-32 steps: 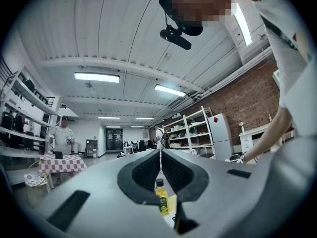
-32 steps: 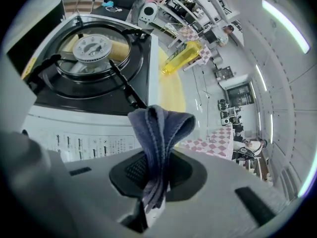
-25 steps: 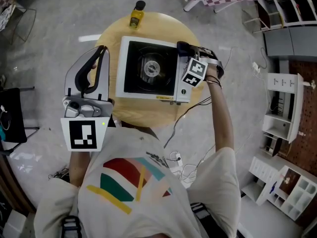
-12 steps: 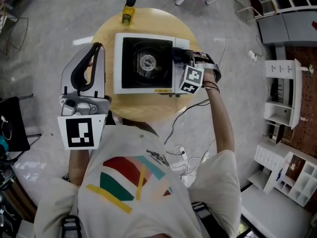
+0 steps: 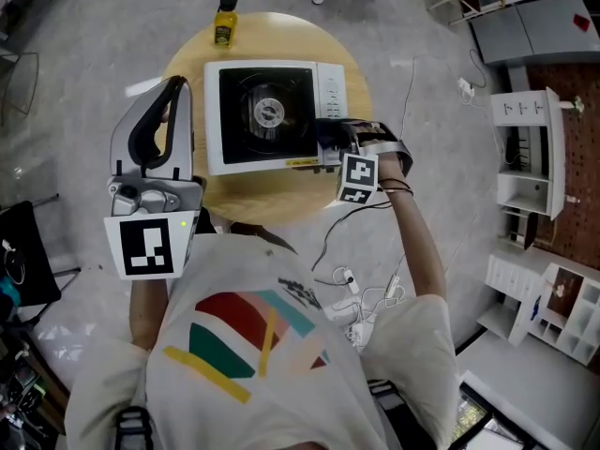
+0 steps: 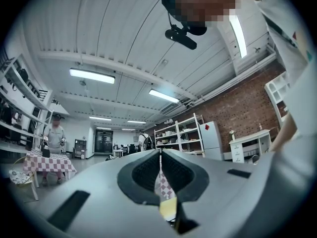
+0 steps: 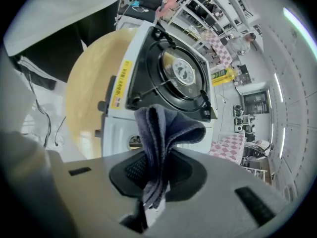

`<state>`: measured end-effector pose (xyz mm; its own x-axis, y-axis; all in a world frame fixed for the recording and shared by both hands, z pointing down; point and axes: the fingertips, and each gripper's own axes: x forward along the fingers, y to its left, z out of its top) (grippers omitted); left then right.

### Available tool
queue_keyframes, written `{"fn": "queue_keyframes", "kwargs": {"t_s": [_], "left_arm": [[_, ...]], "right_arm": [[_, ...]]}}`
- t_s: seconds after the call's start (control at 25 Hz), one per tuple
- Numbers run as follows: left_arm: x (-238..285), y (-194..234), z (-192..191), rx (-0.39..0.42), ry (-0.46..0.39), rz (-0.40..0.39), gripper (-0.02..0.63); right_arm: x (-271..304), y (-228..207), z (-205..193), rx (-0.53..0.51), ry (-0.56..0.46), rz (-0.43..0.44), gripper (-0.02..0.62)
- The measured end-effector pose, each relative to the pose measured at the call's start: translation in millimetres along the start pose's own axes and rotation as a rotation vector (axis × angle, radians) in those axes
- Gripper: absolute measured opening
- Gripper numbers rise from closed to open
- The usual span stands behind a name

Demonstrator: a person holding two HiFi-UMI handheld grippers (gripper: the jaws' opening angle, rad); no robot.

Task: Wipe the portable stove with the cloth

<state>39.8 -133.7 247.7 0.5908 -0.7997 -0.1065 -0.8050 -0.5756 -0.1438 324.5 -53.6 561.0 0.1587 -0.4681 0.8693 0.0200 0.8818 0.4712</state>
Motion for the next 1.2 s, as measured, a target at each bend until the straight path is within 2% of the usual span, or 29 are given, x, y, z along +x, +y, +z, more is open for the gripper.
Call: {"fn": "queue_keyframes", "kwargs": {"t_s": [0.2, 0.4, 0.64, 0.76, 1.0, 1.08, 1.2], "left_arm": [[1.5, 1.2, 6.7, -0.027, -0.026, 0.0, 0.009], [6.7, 0.7, 16.9, -0.052, -0.068, 0.005, 0.008], [5.1, -7.2, 6.9, -0.035, -0.038, -0.04, 0.008], [9.7, -4.7, 15.4, -0.059, -0.073, -0.023, 0.009], [7.1, 1.4, 15.8, -0.061, -0.069, -0.02, 0.009], [5.9, 4.4, 15.1, -0.062, -0.069, -0.016, 0.008], [2.9, 9.5, 12.5, -0.063, -0.064, -0.005, 0.008]], "right_arm": [[-20.4, 37.2, 3.6, -0.021, -0.002, 0.043, 0.034], [-31.5, 58.3, 6.6, -0.008, 0.004, 0.048, 0.034], [-36.1, 71.3, 5.5, 0.002, 0.014, 0.055, 0.034], [-36.2, 73.4, 5.8, 0.003, 0.016, 0.056, 0.034], [-45.0, 63.5, 7.8, 0.007, 0.027, 0.051, 0.034], [-57.7, 53.4, 20.2, 0.025, 0.004, 0.041, 0.034], [-81.2, 36.4, 64.1, 0.094, -0.089, 0.027, 0.034]]}}
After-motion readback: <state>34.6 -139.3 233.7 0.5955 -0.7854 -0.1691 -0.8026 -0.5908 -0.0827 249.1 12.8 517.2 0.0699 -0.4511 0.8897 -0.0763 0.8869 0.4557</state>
